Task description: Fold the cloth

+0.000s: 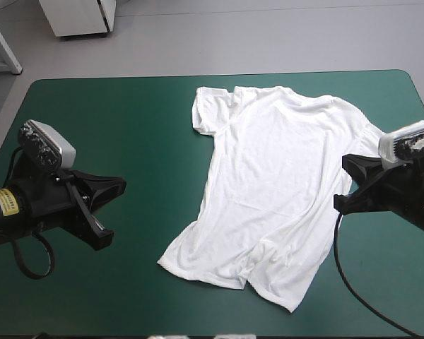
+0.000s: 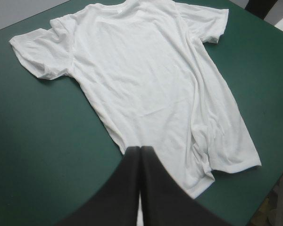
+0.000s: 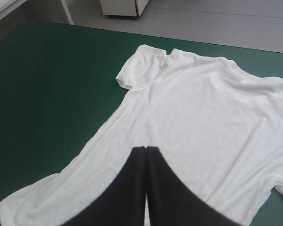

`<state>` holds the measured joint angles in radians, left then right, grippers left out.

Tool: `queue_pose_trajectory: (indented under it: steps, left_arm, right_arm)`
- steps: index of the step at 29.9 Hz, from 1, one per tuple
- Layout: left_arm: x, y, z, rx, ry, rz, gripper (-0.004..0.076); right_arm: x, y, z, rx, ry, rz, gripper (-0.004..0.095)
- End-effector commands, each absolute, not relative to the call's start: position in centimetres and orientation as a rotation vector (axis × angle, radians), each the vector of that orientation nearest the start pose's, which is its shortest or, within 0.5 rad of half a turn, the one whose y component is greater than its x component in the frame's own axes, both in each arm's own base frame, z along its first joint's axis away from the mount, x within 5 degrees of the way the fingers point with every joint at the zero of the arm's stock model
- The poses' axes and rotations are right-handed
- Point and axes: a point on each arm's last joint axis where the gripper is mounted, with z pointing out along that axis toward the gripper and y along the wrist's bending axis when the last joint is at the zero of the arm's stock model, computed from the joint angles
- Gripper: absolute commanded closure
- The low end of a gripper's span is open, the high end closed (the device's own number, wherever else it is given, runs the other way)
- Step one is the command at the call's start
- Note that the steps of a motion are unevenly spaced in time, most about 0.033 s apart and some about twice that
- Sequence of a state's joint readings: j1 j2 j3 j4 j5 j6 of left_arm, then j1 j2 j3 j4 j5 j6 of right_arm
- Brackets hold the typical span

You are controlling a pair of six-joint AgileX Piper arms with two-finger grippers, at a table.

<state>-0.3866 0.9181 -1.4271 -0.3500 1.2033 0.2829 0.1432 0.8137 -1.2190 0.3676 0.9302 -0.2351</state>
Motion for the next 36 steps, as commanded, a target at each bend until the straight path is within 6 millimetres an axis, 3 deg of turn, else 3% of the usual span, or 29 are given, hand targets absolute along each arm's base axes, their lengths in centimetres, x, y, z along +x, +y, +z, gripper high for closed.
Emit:
queue_pose_trajectory:
  steps: [1, 15, 18, 22, 27, 31, 36]
  left_arm:
    - [10.4, -7.5, 49.4, 0.712, 1.948, -0.528, 0.0734]
    - [10.4, -7.5, 49.4, 0.681, 1.954, -0.543, 0.0734]
    - [11.5, -7.5, 49.5, 0.604, 1.947, -0.525, 0.0734]
    - [15.0, -8.4, 48.5, 0.576, 2.01, -0.461, 0.0732]
    - [19.8, -9.9, 45.8, 0.603, 2.152, -0.394, 0.0684]
    - [24.3, -11.3, 43.8, 0.612, 2.215, -0.324, 0.0538]
    - [29.4, -13.2, 41.1, 0.629, 2.298, -0.291, 0.0312]
  right_arm:
    - [11.8, 4.5, 47.2, -0.313, 1.852, 0.417, 0.0925]
    - [11.8, 4.5, 47.1, -0.315, 1.853, 0.406, 0.0925]
    - [11.8, 4.3, 46.9, -0.325, 1.871, 0.372, 0.0925]
    - [11.7, 4.1, 46.4, -0.344, 1.928, 0.327, 0.0877]
    - [11.7, 3.4, 45.9, -0.315, 1.994, 0.246, 0.0684]
    - [11.8, 3.0, 45.8, -0.271, 2.009, 0.206, 0.052]
    - [12.6, 2.9, 45.3, -0.251, 2.055, 0.185, 0.0503]
